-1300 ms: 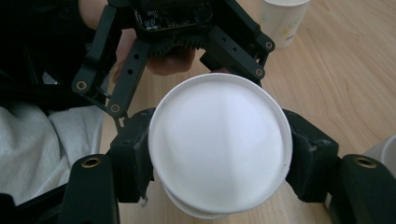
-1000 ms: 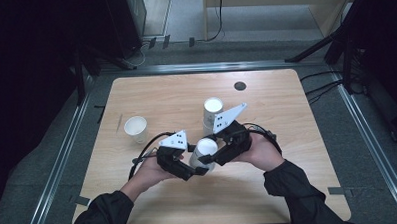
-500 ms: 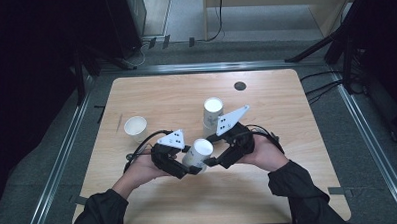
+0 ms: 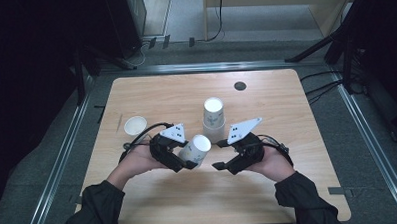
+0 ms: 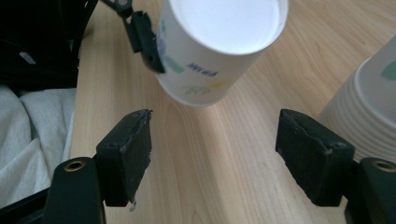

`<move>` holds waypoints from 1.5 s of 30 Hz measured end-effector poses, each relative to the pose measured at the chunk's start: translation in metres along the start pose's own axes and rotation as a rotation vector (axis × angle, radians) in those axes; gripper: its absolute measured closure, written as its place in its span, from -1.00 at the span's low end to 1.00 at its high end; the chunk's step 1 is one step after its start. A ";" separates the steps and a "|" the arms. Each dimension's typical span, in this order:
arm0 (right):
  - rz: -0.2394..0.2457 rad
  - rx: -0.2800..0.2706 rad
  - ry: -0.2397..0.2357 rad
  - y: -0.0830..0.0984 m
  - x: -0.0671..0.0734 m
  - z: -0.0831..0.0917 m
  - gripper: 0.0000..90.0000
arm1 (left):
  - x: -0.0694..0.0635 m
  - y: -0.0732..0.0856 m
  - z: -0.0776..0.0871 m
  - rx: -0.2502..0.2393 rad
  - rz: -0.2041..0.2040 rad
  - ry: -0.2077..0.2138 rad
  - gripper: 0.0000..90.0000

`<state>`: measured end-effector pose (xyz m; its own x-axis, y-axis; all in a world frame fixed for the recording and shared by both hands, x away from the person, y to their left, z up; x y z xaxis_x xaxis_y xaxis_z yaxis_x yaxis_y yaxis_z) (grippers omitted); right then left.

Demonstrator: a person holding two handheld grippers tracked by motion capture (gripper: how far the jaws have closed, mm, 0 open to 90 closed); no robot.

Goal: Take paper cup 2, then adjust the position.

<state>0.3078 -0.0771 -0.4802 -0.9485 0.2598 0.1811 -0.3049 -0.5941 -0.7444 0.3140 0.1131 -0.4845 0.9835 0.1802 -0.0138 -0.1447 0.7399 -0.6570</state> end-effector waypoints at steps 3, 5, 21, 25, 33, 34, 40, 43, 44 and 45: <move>-0.002 -0.009 -0.002 0.003 -0.001 -0.002 -0.38 | 0.004 -0.002 -0.001 0.017 -0.008 0.004 -0.33; -0.004 -0.016 0.004 0.005 -0.002 -0.003 -0.38 | 0.006 -0.003 -0.003 0.045 -0.014 0.005 -0.33; -0.022 -0.012 0.022 0.017 -0.011 -0.013 -0.36 | 0.010 0.007 -0.020 0.214 -0.043 0.020 -0.33; -0.017 -0.006 0.019 0.017 -0.011 -0.016 -0.36 | 0.011 0.009 -0.024 0.255 -0.056 0.008 -0.33; 0.000 0.011 0.001 0.018 -0.010 -0.022 -0.37 | 0.005 0.010 -0.033 0.304 -0.090 0.043 -0.33; -0.002 0.016 -0.008 0.018 -0.009 -0.024 -0.37 | 0.003 0.009 -0.034 0.306 -0.095 0.055 -0.33; 0.032 0.031 -0.040 0.017 -0.001 -0.032 -0.42 | -0.007 0.005 -0.040 0.322 -0.148 0.097 -0.33; 0.041 0.038 -0.047 0.015 0.002 -0.036 -0.42 | -0.014 0.001 -0.041 0.319 -0.159 0.110 -0.33; 0.048 0.041 -0.052 0.014 0.003 -0.037 -0.42 | -0.017 -0.001 -0.042 0.315 -0.170 0.116 -0.33; 0.061 0.042 -0.059 0.013 0.005 -0.039 -0.41 | -0.019 -0.003 -0.042 0.319 -0.179 0.124 -0.33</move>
<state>0.3027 -0.0543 -0.5138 -0.9684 0.1775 0.1752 -0.2488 -0.6394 -0.7275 0.3003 0.0801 -0.5141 0.9991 -0.0356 -0.0238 0.0235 0.9205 -0.3901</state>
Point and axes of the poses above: each handheld gripper's, and its own axes: z roughly backward along the jaws, y roughly out of its underside, x roughly to its left, the point moved 5 cm from there along -z, roughly forward along the jaws, and after that the axes turned 6 degrees about -z, right-handed, at the moved point
